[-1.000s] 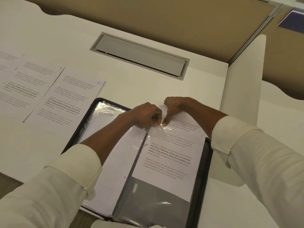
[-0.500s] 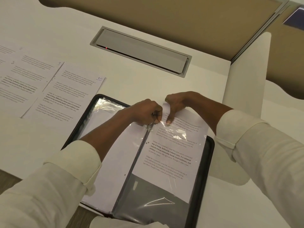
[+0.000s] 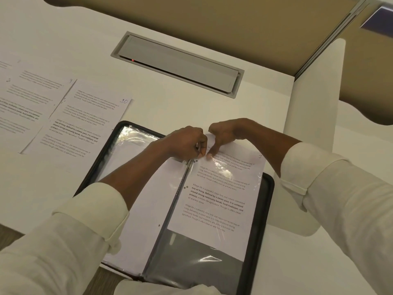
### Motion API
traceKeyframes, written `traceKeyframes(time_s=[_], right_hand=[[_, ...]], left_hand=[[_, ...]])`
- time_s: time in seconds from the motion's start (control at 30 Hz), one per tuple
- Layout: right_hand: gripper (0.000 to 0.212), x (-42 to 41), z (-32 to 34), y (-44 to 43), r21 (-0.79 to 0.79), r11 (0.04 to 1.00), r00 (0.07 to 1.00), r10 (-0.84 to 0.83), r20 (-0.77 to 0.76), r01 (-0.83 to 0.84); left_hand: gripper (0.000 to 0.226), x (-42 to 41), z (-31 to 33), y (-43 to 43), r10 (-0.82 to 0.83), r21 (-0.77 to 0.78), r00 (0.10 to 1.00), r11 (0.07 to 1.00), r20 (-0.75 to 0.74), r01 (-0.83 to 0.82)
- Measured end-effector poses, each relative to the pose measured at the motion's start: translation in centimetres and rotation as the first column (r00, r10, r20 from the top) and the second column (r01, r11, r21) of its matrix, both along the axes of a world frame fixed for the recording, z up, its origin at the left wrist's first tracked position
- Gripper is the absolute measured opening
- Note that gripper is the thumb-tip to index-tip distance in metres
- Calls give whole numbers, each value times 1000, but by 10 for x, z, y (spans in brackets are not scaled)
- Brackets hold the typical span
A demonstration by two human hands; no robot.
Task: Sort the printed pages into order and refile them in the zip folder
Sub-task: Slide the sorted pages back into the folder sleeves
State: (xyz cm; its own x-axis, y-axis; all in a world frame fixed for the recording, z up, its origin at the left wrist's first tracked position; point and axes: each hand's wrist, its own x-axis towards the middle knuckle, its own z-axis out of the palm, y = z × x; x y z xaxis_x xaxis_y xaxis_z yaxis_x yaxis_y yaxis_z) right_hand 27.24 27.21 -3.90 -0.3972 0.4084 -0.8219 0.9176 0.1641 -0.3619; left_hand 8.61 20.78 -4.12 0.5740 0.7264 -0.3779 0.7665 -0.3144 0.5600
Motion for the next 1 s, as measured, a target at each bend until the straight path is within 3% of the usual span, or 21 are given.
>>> traceKeyframes(time_s=[0.13,0.37,0.5,0.77,0.87,1.0], right_hand=[[49,23,14,6,-108,974,979,-202,-30,198],[25,72,19,-3,-77,976,979,-201,28,203],[27,70,11,-21,-47,963,963,-267,-43,265],[29,69,5,-38,-66,953,952,-299,-68,295],[25,70,1,-44,-3,936,928,-348,-135,351],[11,67,-7,-54,219,925,942,-268,-199,310]], left_hand=[[23,2,1,0,-7,-4,1000,1000,-17,7],[28,6,4,-2,20,-23,999,1000,-45,-21],[13,8,3,-3,40,9,998,999,-43,-40],[20,3,-2,-11,177,-23,984,984,12,-176],[23,1,-3,-16,210,-31,977,977,25,-209],[23,0,-4,-22,250,-30,966,968,72,-249]])
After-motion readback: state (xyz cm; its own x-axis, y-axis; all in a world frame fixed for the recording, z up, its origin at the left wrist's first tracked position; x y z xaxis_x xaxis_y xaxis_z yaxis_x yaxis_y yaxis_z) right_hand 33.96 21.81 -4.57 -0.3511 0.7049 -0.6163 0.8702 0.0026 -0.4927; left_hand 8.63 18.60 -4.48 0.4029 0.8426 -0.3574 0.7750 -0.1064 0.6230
